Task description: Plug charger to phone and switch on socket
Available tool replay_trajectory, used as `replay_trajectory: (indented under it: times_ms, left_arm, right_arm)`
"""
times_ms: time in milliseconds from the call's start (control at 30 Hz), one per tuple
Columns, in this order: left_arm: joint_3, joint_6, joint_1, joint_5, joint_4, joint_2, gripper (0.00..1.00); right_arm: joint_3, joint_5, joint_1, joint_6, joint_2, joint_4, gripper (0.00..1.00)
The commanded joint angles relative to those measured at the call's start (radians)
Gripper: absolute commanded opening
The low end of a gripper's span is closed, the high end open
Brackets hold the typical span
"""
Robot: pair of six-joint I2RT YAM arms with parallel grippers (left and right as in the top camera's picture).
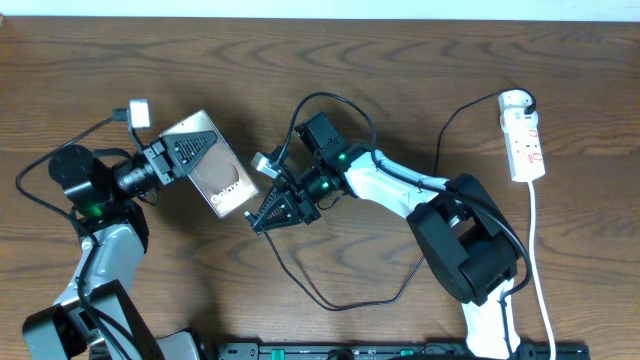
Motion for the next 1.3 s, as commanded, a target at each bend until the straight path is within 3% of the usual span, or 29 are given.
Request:
replay_trajectory:
  times_ms: [0,1267]
  left_arm:
    - [0.002,-0.057,-0.002,-0.009,0.042,-0.011,0.07]
    - [0.002,-0.063,-0.002,0.034,0.048,-0.011,0.08]
  right_arm:
    - [-0.002,-0.025,0.000,0.071,0.007,0.036,0.06]
    - [-0.003,-0.021,0.000,0.121,0.007,0.089,0.06]
